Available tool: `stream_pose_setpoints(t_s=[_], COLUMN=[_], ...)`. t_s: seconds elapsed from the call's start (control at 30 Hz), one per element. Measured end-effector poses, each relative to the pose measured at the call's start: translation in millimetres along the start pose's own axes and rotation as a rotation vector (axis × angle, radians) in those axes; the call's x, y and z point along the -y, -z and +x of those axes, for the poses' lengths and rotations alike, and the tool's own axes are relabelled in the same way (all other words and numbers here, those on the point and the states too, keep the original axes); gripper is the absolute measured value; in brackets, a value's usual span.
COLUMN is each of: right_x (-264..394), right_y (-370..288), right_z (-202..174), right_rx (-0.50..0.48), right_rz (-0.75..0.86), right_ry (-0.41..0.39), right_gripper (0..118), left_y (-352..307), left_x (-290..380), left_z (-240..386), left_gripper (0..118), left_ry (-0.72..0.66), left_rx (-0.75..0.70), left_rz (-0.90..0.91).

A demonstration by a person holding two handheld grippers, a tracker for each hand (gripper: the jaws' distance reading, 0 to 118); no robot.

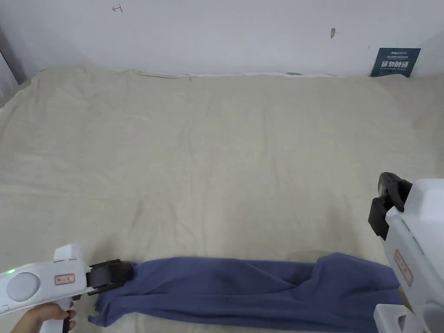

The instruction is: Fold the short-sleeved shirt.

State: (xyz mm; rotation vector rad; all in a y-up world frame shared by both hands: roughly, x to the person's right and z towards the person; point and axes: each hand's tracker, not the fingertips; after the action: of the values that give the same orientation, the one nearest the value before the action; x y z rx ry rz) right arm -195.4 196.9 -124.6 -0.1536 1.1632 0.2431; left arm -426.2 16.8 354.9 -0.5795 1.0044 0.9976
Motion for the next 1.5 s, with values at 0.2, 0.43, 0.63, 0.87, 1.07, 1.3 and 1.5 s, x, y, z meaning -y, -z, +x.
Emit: stream_pose_setpoints(t_s=[0.2,0.43,0.63,0.87,1.07,1.3,1.5], right_x=[5,6,-2,-6,-3,1,2], right_y=[5,7,2,-10,-19,-25,-34], right_z=[-1,-1,8,20,35,47,64], right_rx=[0.007,-0.009,-0.017,-0.023,-0.025,-0.036,-0.022], right_rz=[-0.028,-0.043,-0.023,0.013,0.026,0.031,0.040], right_ry=[-0.002,0.017,0.022,0.044,0.059,0.077,0.082], right_gripper=[1,1,1,1,1,1,1], left_y=[12,12,-35,-69,-78,-47,10], left_x=[4,12,5,-17,-14,2,25], left_z=[-5,16,39,13,41,143,217], left_gripper=[48,17,15,15,15,15,15], left_ry=[0.042,0.130,0.162,0.093,0.088,0.205,0.258], left_rx=[-0.020,-0.046,-0.063,-0.235,-0.263,-0.068,0.025], left_rz=[0.007,0.032,0.133,0.162,0.133,0.049,-0.025])
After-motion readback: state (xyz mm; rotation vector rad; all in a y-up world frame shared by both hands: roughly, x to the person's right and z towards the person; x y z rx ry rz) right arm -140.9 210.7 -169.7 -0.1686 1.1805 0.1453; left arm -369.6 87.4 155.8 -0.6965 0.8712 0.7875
